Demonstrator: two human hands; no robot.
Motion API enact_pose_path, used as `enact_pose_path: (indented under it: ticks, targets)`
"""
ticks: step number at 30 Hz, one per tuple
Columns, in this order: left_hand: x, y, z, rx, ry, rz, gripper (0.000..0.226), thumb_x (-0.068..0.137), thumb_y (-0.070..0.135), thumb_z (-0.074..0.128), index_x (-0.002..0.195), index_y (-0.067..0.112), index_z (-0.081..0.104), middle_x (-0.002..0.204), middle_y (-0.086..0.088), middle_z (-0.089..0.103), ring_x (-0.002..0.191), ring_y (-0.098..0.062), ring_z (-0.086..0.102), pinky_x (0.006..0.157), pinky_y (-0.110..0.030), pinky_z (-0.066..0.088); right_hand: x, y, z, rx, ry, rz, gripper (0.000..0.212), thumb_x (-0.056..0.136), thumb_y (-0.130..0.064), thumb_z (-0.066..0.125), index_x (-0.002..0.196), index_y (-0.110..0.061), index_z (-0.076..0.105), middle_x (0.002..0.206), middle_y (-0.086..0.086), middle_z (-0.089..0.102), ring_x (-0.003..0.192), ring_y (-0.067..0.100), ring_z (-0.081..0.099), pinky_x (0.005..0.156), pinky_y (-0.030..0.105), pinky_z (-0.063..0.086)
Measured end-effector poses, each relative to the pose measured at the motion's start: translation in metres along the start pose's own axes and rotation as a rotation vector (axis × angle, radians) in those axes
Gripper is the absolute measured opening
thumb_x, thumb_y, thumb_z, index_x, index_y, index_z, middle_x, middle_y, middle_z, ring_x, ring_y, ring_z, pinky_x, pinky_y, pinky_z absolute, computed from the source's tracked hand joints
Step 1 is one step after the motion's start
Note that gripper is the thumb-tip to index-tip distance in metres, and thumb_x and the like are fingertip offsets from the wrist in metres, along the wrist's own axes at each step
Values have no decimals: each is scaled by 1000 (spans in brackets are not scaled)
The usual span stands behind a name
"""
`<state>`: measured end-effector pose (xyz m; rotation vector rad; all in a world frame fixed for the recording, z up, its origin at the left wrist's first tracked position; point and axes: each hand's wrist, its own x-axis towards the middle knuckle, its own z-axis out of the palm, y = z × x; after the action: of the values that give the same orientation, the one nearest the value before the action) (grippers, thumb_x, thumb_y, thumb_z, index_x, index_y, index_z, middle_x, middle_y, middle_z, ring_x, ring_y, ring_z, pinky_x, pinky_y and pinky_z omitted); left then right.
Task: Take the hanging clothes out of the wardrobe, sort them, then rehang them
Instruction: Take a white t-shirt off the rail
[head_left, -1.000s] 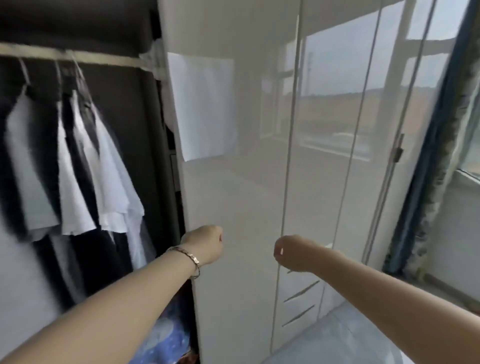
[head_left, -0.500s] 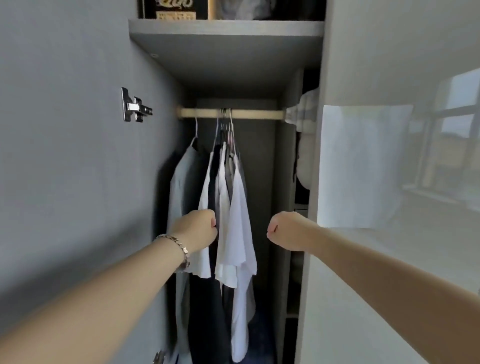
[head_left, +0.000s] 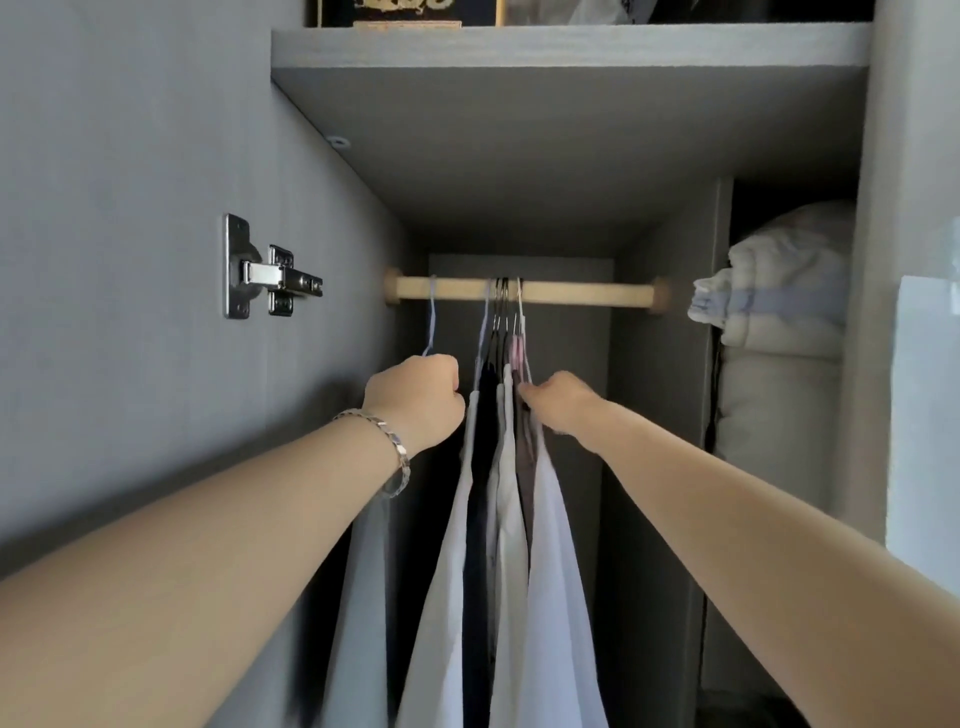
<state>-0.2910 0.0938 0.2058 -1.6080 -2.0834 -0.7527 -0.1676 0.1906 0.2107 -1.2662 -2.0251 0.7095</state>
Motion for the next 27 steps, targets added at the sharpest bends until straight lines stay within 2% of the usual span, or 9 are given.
enact_pose_path:
  ticks: [3,5,7,8,10,12,14,17,27]
  targets:
    - [14,-2,7,5,34,29,22,94,18,43,111,17,58,102,-2,64,89,-23,61,78,-33,52,26,-2,4,93,-24,100,16,97,-11,41,99,-3,55,65,6,40,55,13,37,57,25,37]
    - [21,-3,8,-5,58,21,21,95,19,43,110,18,58,101,-1,64,87,-22,61,75,-31,50,38,-2,5,107,-51,143,24,97,-8,39,73,-10,43,64,5,38,53,12,34,52,22,33]
    - [25,-2,10,7,67,14,22,95,19,43,111,19,58,100,0,64,85,-21,60,72,-30,49,53,0,7,94,-28,45,34,97,-4,37,65,-15,34,66,2,34,55,9,31,51,18,29]
    - [27,-2,10,14,72,10,22,95,19,43,111,19,58,100,0,64,84,-20,60,70,-29,47,58,1,6,94,1,6,32,97,-4,36,68,-15,40,68,1,34,56,8,30,52,17,29]
    - [31,0,11,17,89,-2,22,95,19,43,111,19,58,102,0,64,83,-19,58,68,-28,45,61,1,1,109,55,-36,24,98,-7,35,102,-4,58,84,10,52,61,10,39,55,18,31]
    - [33,2,10,6,106,-13,22,95,19,43,111,19,58,102,0,64,83,-19,59,68,-28,46,63,-2,-4,117,116,-21,34,99,-9,36,126,5,50,121,19,56,95,22,58,72,26,42]
    - [35,4,9,1,116,-7,21,95,19,43,111,19,59,99,0,64,83,-19,60,68,-29,47,63,-3,-12,123,192,26,34,100,-11,35,127,6,49,131,20,52,119,30,53,91,31,44]
    - [37,9,6,-17,149,15,20,95,18,44,107,18,60,90,1,64,79,-18,61,67,-29,46,57,2,-32,135,286,39,36,101,-11,32,129,6,47,133,21,50,125,32,48,98,33,40]
    - [1,57,17,-151,147,238,24,98,25,37,89,16,57,79,-2,63,71,-20,59,63,-29,43,-52,77,-31,-159,295,-3,31,99,-29,40,105,-2,54,85,11,53,77,27,52,64,29,38]
